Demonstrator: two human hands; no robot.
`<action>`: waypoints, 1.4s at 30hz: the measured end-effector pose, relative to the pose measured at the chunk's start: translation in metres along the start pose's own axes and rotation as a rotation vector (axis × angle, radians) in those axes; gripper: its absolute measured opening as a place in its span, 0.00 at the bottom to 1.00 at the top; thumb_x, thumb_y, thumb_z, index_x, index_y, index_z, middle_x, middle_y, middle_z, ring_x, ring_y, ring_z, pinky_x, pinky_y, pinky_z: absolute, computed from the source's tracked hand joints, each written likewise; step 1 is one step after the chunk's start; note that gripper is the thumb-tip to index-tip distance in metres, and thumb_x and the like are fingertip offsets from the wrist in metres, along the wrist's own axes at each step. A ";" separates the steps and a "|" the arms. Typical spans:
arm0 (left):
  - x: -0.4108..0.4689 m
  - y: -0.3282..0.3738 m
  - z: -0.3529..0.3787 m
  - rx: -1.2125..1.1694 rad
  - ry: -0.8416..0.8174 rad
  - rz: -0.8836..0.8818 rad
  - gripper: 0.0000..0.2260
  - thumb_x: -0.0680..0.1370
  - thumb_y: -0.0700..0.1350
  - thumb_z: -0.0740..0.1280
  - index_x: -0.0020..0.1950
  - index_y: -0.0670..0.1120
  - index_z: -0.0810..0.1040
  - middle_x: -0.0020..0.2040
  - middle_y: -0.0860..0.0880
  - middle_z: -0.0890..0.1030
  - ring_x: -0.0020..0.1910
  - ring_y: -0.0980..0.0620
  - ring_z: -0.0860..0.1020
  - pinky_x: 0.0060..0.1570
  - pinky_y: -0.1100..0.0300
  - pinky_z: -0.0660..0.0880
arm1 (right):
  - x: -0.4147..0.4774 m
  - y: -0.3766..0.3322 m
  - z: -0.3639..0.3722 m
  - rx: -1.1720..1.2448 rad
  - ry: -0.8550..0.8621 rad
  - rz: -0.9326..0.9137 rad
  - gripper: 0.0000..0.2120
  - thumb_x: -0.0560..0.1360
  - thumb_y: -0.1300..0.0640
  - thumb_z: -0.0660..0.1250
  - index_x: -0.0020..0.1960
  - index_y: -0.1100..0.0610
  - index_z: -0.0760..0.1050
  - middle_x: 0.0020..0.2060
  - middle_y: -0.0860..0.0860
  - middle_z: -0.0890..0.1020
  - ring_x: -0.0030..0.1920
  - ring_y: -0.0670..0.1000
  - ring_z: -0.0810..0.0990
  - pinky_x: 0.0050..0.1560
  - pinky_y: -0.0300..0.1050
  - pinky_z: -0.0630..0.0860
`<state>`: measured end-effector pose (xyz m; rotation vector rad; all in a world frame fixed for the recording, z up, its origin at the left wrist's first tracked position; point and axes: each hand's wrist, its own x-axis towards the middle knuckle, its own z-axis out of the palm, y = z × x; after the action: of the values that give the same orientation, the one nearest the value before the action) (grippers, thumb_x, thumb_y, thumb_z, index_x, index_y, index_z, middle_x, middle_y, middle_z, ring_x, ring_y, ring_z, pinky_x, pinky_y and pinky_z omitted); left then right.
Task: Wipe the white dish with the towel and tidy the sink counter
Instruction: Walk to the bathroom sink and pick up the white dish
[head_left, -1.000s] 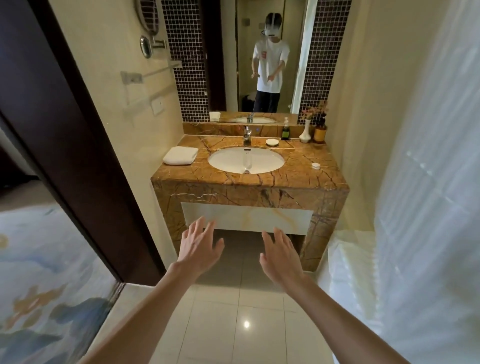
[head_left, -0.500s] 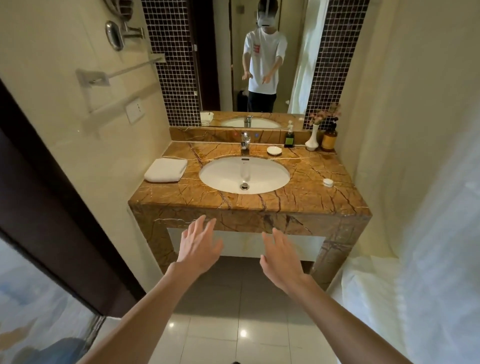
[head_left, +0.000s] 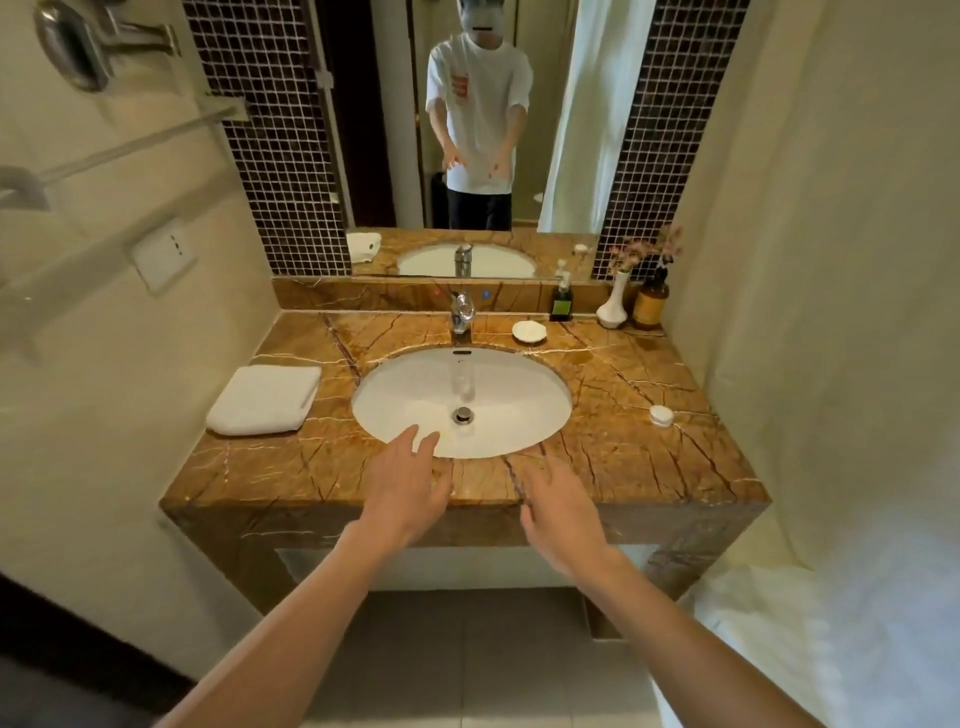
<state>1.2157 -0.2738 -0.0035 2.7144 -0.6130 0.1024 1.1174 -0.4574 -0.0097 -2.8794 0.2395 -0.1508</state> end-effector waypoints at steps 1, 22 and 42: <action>0.011 -0.001 0.004 -0.016 -0.005 -0.002 0.26 0.77 0.56 0.61 0.73 0.51 0.62 0.75 0.45 0.62 0.73 0.45 0.61 0.69 0.46 0.62 | 0.012 0.004 0.002 0.004 0.007 0.002 0.27 0.76 0.57 0.65 0.73 0.54 0.61 0.71 0.57 0.68 0.71 0.57 0.66 0.70 0.50 0.64; 0.263 0.012 0.080 -0.050 -0.117 -0.106 0.22 0.78 0.51 0.59 0.71 0.46 0.64 0.71 0.42 0.67 0.69 0.43 0.65 0.65 0.48 0.64 | 0.283 0.115 0.047 0.041 -0.152 0.025 0.28 0.80 0.52 0.58 0.78 0.54 0.53 0.78 0.59 0.56 0.77 0.58 0.53 0.75 0.50 0.52; 0.420 0.006 0.179 -0.382 -0.267 -0.113 0.20 0.79 0.44 0.60 0.70 0.41 0.65 0.67 0.41 0.69 0.67 0.44 0.65 0.66 0.53 0.61 | 0.454 0.200 0.079 0.207 -0.194 0.266 0.15 0.78 0.59 0.59 0.63 0.59 0.72 0.56 0.58 0.78 0.55 0.59 0.77 0.53 0.51 0.73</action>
<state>1.5911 -0.5119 -0.1076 2.3972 -0.4905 -0.3735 1.5426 -0.7097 -0.0995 -2.6034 0.5309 0.1440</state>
